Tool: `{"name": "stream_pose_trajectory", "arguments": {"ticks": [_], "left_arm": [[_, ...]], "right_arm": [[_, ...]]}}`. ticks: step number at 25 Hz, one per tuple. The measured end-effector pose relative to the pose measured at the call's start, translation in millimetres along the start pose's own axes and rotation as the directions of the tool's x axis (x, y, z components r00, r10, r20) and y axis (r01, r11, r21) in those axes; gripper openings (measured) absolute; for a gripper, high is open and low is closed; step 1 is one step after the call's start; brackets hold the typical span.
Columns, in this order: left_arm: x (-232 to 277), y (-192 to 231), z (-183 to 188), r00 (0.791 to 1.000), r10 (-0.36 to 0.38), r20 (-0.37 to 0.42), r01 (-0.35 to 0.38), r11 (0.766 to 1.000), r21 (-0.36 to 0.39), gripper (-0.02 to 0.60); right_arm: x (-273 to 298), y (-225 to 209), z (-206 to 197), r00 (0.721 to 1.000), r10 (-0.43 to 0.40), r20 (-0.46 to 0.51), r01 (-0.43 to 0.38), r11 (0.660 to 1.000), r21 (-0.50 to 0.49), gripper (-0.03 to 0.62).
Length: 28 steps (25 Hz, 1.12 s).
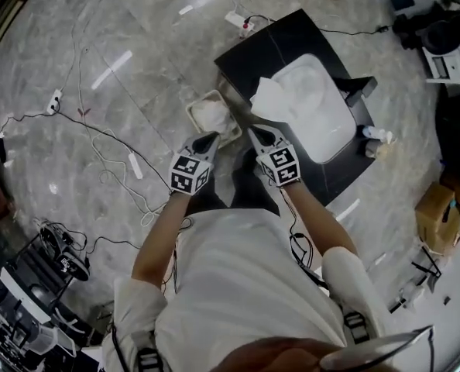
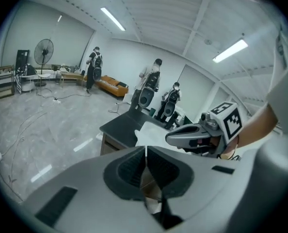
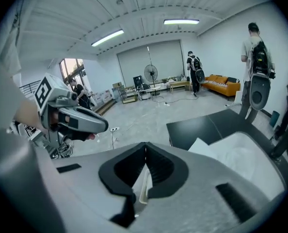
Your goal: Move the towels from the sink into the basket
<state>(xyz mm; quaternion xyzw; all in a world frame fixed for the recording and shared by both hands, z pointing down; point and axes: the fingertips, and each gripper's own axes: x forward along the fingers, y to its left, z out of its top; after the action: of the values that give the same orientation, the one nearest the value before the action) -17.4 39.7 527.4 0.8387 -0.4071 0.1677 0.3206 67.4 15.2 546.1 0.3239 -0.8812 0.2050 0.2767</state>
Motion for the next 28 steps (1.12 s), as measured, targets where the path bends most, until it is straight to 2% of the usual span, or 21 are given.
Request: {"name": "stream_pose_trajectory", "arguments": {"ticks": [6, 13, 17, 22, 28], "left_arm": [[-26.0, -52.4, 68.6, 0.996, -0.040, 0.085, 0.039, 0.999, 0.012, 0.012], [-56.9, -109.6, 126.9, 0.981, -0.091, 0.174, 0.074, 0.992, 0.103, 0.012], [-64.8, -123.8, 151.6, 0.973, -0.092, 0.213, 0.060, 0.987, 0.152, 0.012], [-66.5, -140.6, 171.9, 0.962, -0.104, 0.252, 0.063, 0.984, 0.166, 0.012], [-53.2, -149.6, 178.9, 0.963, -0.113, 0.246, 0.072, 0.983, 0.170, 0.012]], "right_arm": [[-84.4, -9.0, 61.4, 0.991, -0.051, 0.126, 0.052, 0.999, -0.006, -0.003], [-175.3, -30.2, 104.4, 0.953, -0.165, 0.254, 0.165, 0.986, 0.021, -0.003], [-211.7, -51.2, 117.4, 0.922, -0.251, 0.296, 0.250, 0.967, 0.041, -0.003], [-257.0, -66.4, 125.7, 0.878, -0.320, 0.356, 0.308, 0.947, 0.092, -0.003], [-276.8, -83.8, 118.5, 0.858, -0.366, 0.360, 0.347, 0.930, 0.119, -0.003]]}}
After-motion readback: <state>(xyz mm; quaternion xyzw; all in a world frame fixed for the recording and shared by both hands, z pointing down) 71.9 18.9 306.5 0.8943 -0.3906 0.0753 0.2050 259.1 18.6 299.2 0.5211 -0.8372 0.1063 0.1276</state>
